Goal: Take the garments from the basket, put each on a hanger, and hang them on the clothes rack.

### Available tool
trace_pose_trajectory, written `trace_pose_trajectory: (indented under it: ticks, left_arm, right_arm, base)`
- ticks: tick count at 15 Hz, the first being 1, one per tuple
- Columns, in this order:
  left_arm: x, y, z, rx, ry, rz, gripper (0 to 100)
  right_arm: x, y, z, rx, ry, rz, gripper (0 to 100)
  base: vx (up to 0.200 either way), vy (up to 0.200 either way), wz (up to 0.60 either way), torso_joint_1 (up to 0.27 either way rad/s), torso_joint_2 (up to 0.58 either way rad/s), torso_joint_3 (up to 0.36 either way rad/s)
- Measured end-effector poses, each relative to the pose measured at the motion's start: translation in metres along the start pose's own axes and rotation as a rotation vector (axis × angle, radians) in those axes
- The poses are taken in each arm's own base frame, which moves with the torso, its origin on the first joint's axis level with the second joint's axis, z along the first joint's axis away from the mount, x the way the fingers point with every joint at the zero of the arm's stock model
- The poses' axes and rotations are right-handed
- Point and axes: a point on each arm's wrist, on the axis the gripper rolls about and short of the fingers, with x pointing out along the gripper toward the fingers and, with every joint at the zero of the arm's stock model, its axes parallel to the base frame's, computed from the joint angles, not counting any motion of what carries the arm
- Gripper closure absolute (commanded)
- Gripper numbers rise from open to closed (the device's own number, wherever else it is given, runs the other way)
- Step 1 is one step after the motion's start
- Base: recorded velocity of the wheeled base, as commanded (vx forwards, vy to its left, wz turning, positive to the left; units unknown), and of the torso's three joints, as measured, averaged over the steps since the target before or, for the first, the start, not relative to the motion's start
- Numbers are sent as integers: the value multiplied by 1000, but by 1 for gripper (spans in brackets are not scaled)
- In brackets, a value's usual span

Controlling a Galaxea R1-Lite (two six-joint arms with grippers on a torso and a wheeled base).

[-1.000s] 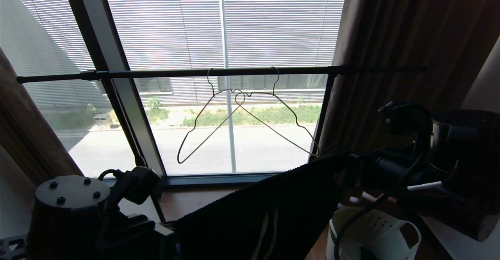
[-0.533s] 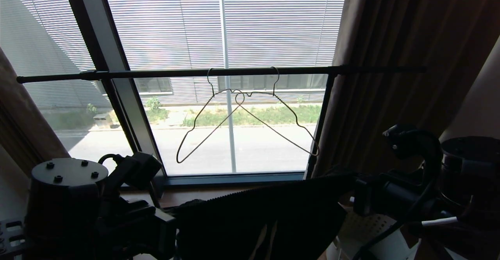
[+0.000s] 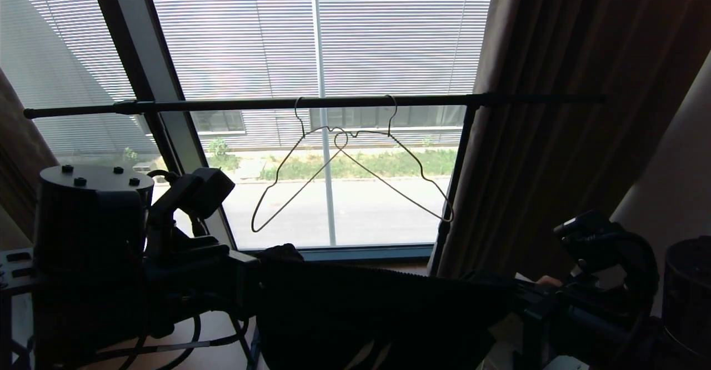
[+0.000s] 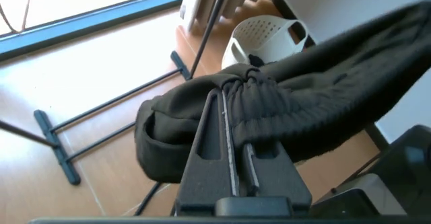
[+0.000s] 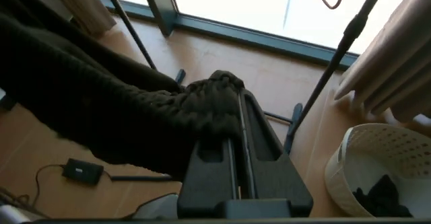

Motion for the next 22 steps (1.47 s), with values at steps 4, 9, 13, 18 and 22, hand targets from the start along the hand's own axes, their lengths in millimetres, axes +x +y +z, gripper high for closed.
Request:
trace_pose_trajectory:
  ticks: [4,9,13,18,22]
  left_arm:
    - [20,0,28,-6,-43,-4,100]
    - [38,-2,63,-5,-29,-69,100]
    - [46,-6,96,15,-50,-80,100]
    - [59,-17,125,39,-59,-99,100]
    - [68,-27,126,52,-53,-125,100]
  right_arm:
    - [-16,12,-13,-104,17,95,100]
    - [-3,38,-16,-178,56,174,100]
    - [16,62,-9,-254,60,210,100]
    - [31,92,-11,-285,42,277,100]
    - [39,115,-22,-270,7,339,100]
  base:
    - [0,0,0,0,0,0]
    - [0,0,0,0,0,0]
    - [0,0,0,0,0,0]
    - [0,0,0,0,0,0]
    - [0,0,0,0,0,0]
